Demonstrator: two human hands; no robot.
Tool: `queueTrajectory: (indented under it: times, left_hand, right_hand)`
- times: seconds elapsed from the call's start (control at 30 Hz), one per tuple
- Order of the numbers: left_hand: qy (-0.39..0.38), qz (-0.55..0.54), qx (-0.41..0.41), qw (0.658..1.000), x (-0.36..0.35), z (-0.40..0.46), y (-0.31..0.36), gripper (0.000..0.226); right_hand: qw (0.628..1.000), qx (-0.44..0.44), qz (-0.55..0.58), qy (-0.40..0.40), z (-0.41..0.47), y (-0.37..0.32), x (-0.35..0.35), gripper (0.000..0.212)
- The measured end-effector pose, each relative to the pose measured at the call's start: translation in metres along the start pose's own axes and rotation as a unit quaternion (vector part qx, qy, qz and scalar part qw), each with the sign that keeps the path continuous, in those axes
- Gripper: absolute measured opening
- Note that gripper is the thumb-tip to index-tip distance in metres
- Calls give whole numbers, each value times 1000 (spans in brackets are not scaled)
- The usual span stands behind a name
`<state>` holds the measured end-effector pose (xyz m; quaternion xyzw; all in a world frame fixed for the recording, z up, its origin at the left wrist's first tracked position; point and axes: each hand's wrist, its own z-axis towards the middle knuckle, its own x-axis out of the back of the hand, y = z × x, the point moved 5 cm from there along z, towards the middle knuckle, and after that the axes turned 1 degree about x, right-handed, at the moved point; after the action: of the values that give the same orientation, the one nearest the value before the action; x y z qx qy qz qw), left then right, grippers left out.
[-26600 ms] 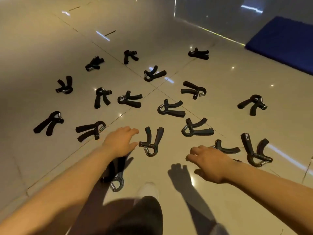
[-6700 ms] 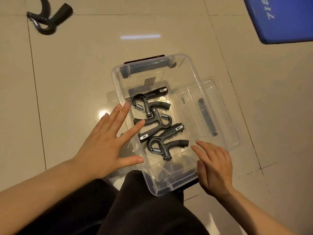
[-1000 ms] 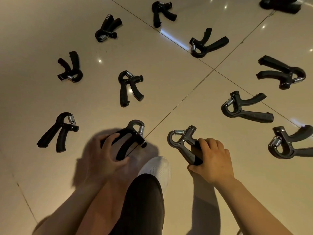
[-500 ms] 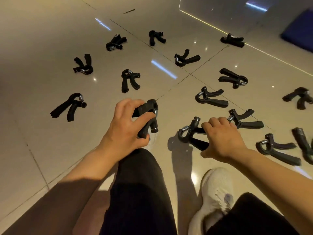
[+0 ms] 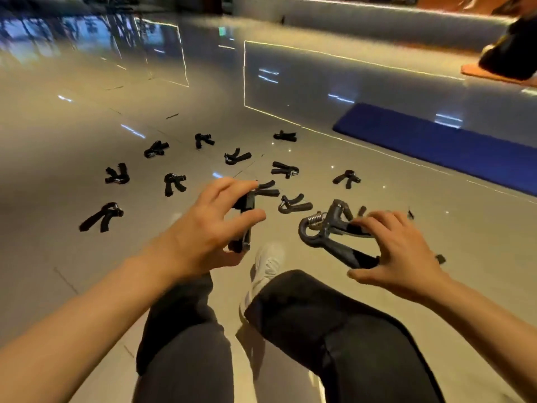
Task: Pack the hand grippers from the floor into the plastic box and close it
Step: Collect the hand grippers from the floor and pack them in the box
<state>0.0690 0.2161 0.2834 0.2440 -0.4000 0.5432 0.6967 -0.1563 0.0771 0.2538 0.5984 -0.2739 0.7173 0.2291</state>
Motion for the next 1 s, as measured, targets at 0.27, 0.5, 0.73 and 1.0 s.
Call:
queueTrajectory:
  times: [0.27,0.5,0.73,1.0]
  left_hand:
    - [-39,-32,-65,997,19,76,184,71]
    - [-48,-123,-70,989,5,78,298,70]
    - [-26,-202,-27,979,-6,69,341,76]
    - [-8,-287,9,958,-16,108,387,69]
  right_hand:
    - [993,-97,-30,57,-193,72,77,80]
    - [979,-151,-107,79,-317,101,106,77]
    - [972,-158,-168,40,-384,110,120,72]
    - [949,-242,-199,-40,-454,147,120,75]
